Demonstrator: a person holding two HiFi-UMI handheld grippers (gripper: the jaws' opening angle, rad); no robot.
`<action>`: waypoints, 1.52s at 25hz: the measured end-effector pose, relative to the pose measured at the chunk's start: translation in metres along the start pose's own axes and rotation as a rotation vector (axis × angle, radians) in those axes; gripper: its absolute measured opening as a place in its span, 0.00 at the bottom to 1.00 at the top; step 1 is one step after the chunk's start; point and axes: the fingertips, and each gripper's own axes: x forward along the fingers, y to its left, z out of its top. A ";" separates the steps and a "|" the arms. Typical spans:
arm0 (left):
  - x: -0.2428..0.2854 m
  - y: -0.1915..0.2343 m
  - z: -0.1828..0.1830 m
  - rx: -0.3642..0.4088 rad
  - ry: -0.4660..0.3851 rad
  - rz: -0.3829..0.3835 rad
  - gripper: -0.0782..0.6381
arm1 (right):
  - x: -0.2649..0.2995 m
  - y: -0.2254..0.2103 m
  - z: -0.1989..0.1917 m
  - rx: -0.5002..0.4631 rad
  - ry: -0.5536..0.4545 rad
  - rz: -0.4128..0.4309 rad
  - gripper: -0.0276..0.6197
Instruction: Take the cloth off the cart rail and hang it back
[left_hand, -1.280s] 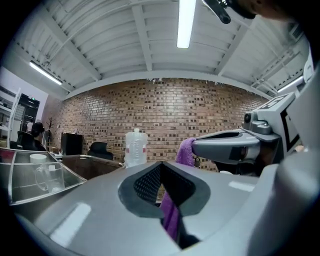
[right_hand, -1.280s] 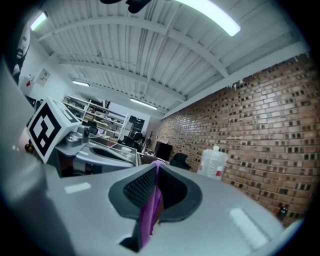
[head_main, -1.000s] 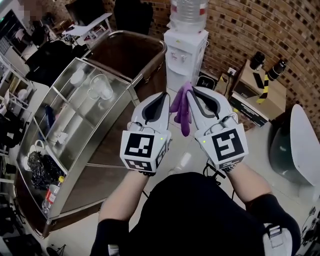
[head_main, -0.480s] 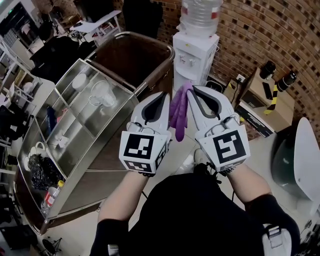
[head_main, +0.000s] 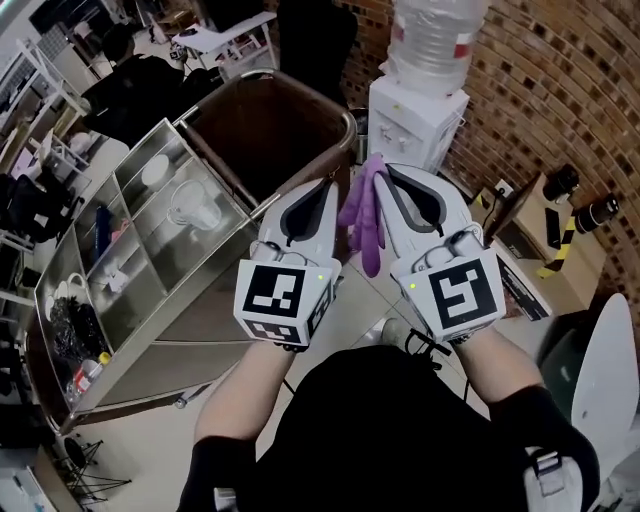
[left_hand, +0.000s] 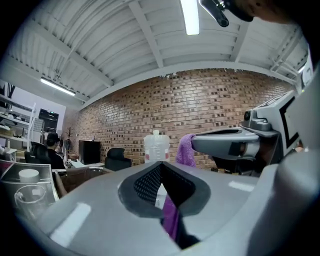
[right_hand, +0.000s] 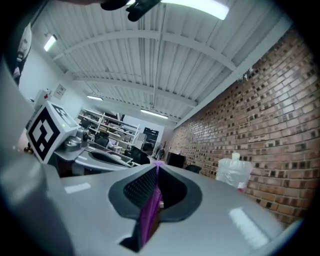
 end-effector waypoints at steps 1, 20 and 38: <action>0.010 0.000 0.004 0.002 0.003 0.015 0.10 | 0.004 -0.011 0.003 0.000 -0.003 0.015 0.06; 0.133 0.002 0.042 0.010 0.022 0.221 0.10 | 0.052 -0.144 0.035 -0.024 -0.083 0.209 0.06; 0.191 0.098 0.071 -0.002 -0.031 0.306 0.10 | 0.165 -0.187 0.102 -0.095 -0.364 0.268 0.06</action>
